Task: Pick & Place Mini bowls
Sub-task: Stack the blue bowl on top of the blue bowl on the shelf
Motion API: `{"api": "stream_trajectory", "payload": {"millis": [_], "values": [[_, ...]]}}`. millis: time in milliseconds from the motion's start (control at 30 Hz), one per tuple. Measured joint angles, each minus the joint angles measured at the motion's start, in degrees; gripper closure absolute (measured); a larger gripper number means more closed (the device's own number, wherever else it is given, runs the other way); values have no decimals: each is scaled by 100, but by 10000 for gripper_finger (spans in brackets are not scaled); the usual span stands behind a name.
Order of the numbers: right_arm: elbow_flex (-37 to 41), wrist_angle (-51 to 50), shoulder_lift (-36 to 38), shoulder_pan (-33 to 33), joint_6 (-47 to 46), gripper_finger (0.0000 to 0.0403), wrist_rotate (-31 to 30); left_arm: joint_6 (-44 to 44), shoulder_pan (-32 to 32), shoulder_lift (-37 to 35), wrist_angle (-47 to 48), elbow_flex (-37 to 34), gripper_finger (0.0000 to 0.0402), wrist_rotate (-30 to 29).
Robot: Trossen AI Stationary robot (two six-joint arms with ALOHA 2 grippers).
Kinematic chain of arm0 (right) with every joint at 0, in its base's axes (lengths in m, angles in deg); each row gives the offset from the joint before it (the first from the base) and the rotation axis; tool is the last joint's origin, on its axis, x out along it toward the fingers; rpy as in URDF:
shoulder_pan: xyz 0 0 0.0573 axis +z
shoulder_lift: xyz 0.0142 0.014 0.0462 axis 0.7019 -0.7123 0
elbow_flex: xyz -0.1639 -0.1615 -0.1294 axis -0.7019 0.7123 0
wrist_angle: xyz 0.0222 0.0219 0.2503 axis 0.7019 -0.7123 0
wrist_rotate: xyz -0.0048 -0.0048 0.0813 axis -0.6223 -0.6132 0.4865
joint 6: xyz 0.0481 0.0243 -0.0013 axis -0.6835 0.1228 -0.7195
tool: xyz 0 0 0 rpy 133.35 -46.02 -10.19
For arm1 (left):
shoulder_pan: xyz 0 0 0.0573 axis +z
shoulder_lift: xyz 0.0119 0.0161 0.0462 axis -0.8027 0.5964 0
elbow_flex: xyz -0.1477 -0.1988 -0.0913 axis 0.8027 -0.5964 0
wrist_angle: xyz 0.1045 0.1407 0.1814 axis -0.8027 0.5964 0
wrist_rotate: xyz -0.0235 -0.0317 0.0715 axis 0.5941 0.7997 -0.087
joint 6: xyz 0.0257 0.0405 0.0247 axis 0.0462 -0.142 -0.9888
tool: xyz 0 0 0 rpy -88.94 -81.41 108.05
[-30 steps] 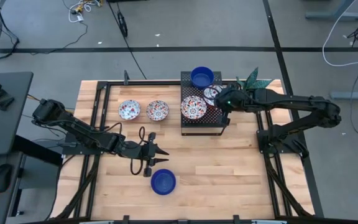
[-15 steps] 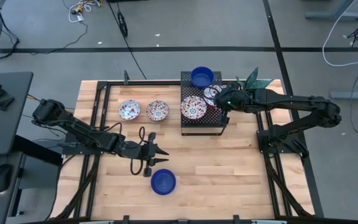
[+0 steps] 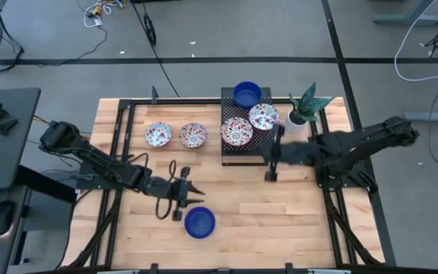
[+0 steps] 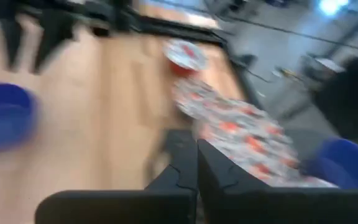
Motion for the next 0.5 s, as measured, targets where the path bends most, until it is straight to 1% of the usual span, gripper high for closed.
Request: {"api": "stream_trajectory", "payload": {"millis": [100,167,267,367,433,500], "values": [[196,467,-141,611,-238,399,-9,-451,-570,0,8,4,294,-244],[525,1021,-203,926,-287,399,-6,-478,-978,0,11,4,294,-407],[1269,2216,-305,1259,-306,399,-7,21,-1498,0,9,4,294,-523],[2131,3746,-429,1456,-475,399,-8,681,-1898,15,28,4,294,-642],[2675,4747,-542,1527,-715,399,-7,1003,-2056,123,50,29,293,-685],[3158,5680,-672,1565,-973,399,-14,1231,-2149,266,317,169,289,-694]]}}
